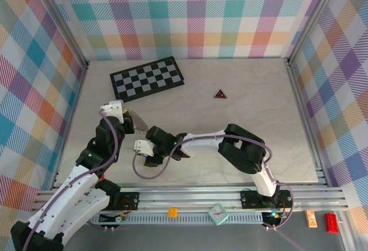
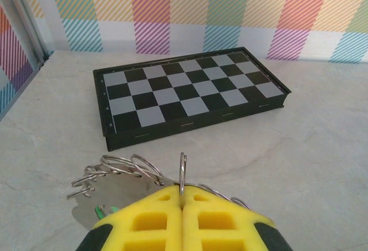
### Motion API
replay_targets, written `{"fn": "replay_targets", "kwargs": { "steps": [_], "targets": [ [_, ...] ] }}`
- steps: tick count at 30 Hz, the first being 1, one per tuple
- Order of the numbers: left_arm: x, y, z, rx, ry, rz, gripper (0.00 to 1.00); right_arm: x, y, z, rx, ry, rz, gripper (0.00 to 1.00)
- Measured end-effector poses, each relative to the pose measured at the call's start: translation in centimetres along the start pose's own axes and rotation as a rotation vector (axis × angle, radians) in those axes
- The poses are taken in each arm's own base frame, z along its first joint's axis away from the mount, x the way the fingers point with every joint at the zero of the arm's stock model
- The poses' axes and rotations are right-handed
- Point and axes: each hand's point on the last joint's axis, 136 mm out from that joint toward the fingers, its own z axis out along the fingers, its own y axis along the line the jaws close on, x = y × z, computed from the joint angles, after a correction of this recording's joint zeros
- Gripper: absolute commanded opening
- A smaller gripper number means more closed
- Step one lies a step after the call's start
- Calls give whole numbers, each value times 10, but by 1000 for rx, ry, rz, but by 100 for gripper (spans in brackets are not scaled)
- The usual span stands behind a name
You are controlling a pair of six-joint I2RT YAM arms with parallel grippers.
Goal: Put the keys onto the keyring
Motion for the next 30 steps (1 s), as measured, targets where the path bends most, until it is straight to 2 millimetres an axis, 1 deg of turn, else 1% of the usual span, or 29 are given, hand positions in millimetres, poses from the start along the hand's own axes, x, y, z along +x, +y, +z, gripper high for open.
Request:
{"fn": "replay_targets", "kwargs": {
  "steps": [4,9,11,14,17,19,21,24,28,30],
  "targets": [
    [-2,2,-3,-2,-10,-4,0,-6,-5,12,4,-3,-1,50],
    [-3,3,-4,-5,-11,-6,0,-4,-8,27,-3,18,3,47],
    [-2,3,-4,-5,-9,-4,0,-5,-9,31,-7,23,5,45],
    [-2,3,-4,-4,-8,-4,0,-6,-14,30,4,24,11,38],
    [-1,2,-3,-1,-6,-3,0,-1,-17,29,13,41,21,32],
    [-1,1,-3,6,-3,-1,0,1,-18,29,18,44,22,25],
    [0,-2,-2,20,3,4,0,3,-19,27,27,40,25,21],
    [3,-7,-1,45,13,13,0,15,-16,15,36,56,34,17],
    [5,-18,-2,109,25,28,0,38,-11,-7,54,95,67,16],
    [7,-25,-2,152,34,35,0,52,-9,-19,69,123,91,15]
  ]
}}
